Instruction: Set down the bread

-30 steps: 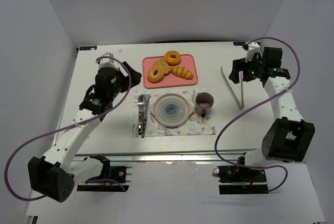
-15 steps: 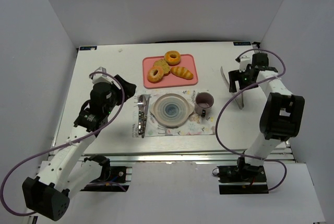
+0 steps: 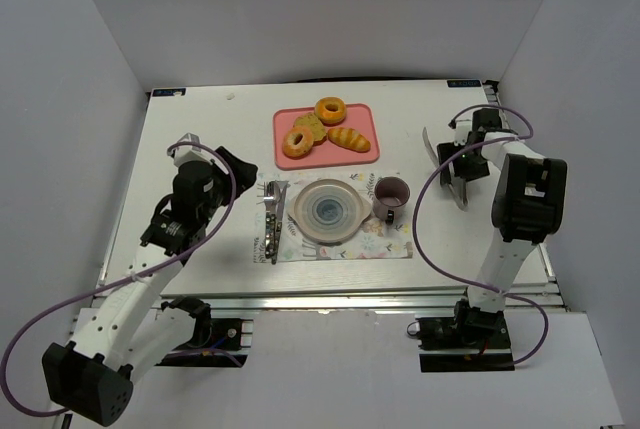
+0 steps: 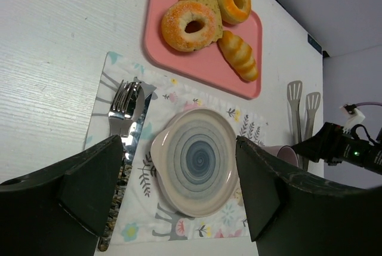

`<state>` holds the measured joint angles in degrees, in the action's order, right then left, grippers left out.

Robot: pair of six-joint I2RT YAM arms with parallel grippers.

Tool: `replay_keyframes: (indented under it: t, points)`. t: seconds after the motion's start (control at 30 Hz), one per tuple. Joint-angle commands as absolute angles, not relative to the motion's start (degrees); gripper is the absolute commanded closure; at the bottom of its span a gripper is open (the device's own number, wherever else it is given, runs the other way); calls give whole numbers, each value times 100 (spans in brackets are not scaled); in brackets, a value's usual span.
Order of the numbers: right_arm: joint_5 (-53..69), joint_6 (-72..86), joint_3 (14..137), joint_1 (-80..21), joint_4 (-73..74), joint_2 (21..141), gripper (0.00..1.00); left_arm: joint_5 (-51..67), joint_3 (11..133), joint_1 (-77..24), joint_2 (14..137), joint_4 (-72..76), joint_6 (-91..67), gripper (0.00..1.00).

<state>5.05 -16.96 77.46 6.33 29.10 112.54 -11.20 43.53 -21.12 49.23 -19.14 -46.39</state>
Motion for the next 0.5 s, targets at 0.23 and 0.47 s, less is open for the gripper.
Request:
replay_keyframes:
  t: [0.23, 0.47]
  points:
    - [513, -1410, 8080, 519, 2450, 11619, 45, -1169, 4391, -2127, 4865, -1966, -4796, 15]
    - [1076, -1803, 7848, 513, 2493, 10792, 84, -1236, 4351, -2127, 4649, -2086, -4857, 15]
